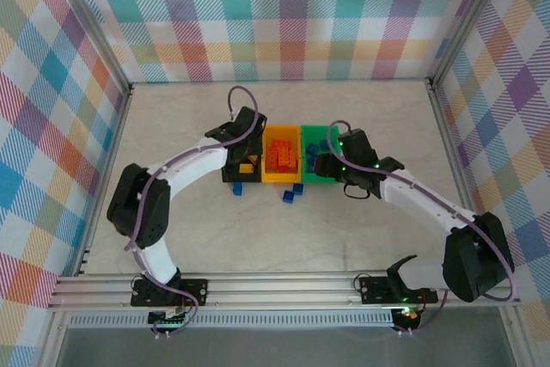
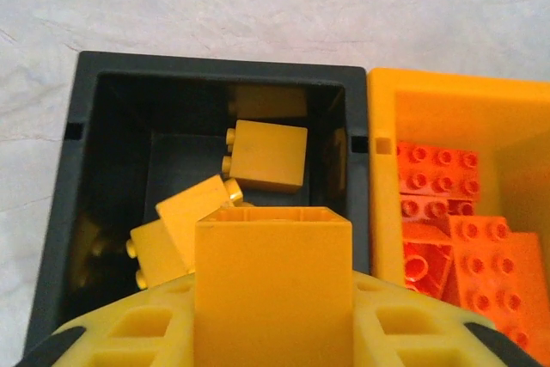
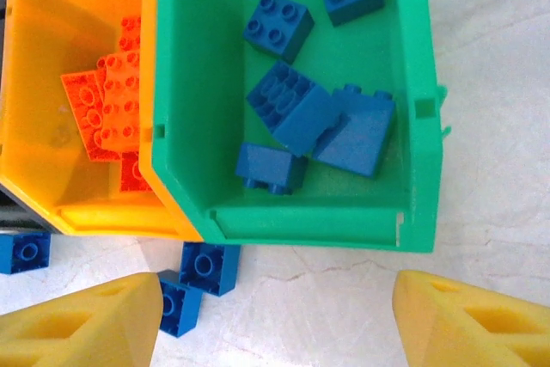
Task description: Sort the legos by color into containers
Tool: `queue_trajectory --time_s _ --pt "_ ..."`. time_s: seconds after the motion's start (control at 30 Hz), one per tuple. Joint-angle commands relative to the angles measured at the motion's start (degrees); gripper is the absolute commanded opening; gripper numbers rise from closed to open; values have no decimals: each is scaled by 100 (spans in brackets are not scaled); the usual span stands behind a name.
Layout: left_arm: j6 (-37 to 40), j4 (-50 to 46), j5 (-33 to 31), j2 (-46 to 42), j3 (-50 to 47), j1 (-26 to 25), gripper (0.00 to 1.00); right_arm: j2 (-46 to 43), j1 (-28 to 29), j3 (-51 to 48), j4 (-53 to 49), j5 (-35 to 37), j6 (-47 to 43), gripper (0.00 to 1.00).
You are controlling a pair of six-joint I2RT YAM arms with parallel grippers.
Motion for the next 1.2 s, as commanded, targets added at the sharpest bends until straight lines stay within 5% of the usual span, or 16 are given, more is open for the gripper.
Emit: queue_trajectory --time_s 0.0,0.3,0.43,0.63,0.9,1.17 --pt "47 -289 73 184 529 147 48 -244 89 -256 13 -330 208 72" --pt "-314 4 723 -751 389 97 99 -98 1031 -645 319 -40 817 73" --pt "-563 260 983 -1798 -461 -34 100 452 1587 -409 481 243 1064 73" --pt "-908 205 559 -3497 -2023 -222 100 1559 2097 248 551 670 1363 74" --pt "-1309 -391 62 -5005 -3358 -225 100 2704 2194 1134 19 1438 1583 72" --pt "-1565 -549 10 -5477 -3820 -231 100 3147 2194 1369 -94 1432 1512 52"
